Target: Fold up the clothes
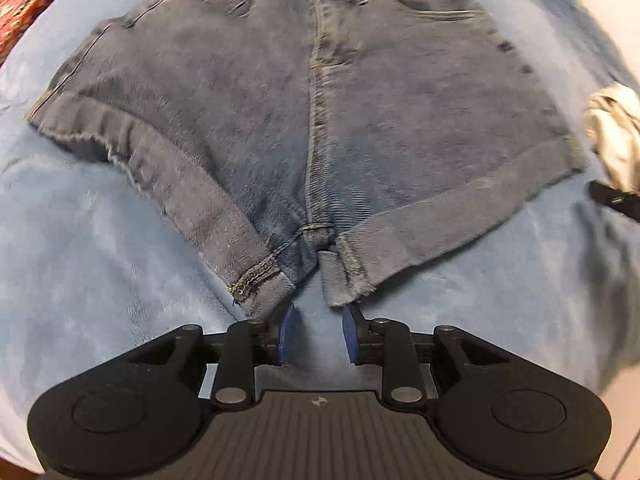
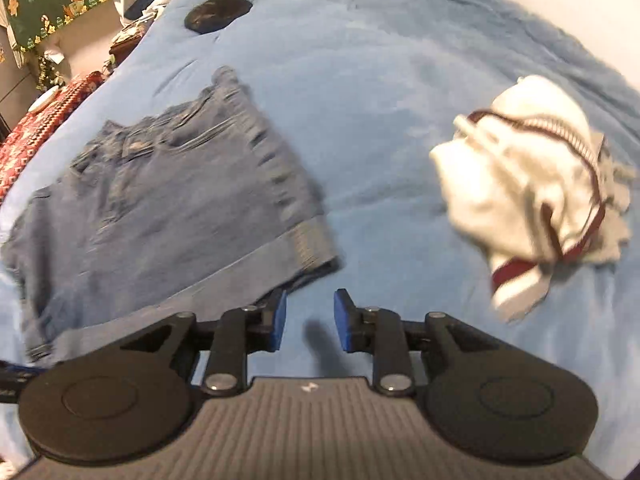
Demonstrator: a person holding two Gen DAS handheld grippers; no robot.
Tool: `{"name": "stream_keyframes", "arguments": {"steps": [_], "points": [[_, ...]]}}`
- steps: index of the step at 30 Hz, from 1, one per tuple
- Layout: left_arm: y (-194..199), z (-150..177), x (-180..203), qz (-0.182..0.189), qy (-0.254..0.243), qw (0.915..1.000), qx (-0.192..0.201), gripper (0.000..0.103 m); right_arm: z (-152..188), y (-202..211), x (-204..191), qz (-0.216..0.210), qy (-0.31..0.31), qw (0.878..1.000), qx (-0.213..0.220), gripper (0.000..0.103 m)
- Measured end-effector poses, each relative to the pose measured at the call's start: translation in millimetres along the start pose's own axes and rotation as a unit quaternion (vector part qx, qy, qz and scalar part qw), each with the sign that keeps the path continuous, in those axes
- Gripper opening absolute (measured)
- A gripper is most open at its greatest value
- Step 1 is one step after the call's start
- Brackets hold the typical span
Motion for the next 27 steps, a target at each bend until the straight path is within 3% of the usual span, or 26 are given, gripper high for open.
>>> {"name": "stream_keyframes", "arguments": {"steps": [5,10,11,12,15,18,20,23,24,27], "points": [[-7,-3,2,0.002,0.017,0.9998,0.002,0.025,-8,-18,18,-0.013,0.017,1.0,0.016,0.028],[-16,-7,6,0.009,0.039,0.9992,0.001,0.021,-14,-42,26,-0.049,-0.04,0.998,0.012,0.033],[-18,-8,9,0.009,0.04,0.9992,0.004,0.009,-14,-44,28,-0.057,-0.054,0.997,0.011,0.019],[-19,-8,10,0.01,0.037,0.9993,0.005,0.007,-15,-47,31,-0.065,-0.068,0.996,0.009,0.012],[-11,-7,10,0.015,0.038,0.9992,-0.005,0.005,-26,-37,23,-0.035,-0.036,0.999,0.017,0.008],[6,-7,1,0.053,0.08,0.995,-0.028,0.005,-38,-13,23,0.006,-0.022,0.999,0.034,0.003],[7,-7,-5,0.058,0.095,0.9931,-0.037,0.005,-39,-14,31,0.038,-0.022,0.999,0.023,0.0],[-14,-8,-21,0.06,0.136,0.9862,-0.072,0.005,-30,-24,49,0.014,-0.065,0.998,0.018,0.0],[-21,-8,-27,0.066,0.154,0.982,-0.087,0.005,-28,-25,51,-0.009,-0.084,0.996,0.024,0.001],[-29,-8,-33,0.068,0.166,0.9793,-0.093,0.005,-25,-24,44,-0.062,-0.098,0.993,0.033,0.031]]}}
Point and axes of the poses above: each gripper's, at about its wrist camera, not at the fingertips, and y roughly against the way its jaws point, x to its right, z to its underside, the point moved 2 cm from there along -y, roughly the way its jaws point, and after that the axes turned 13 degrees about y, right-handed, at the moved point
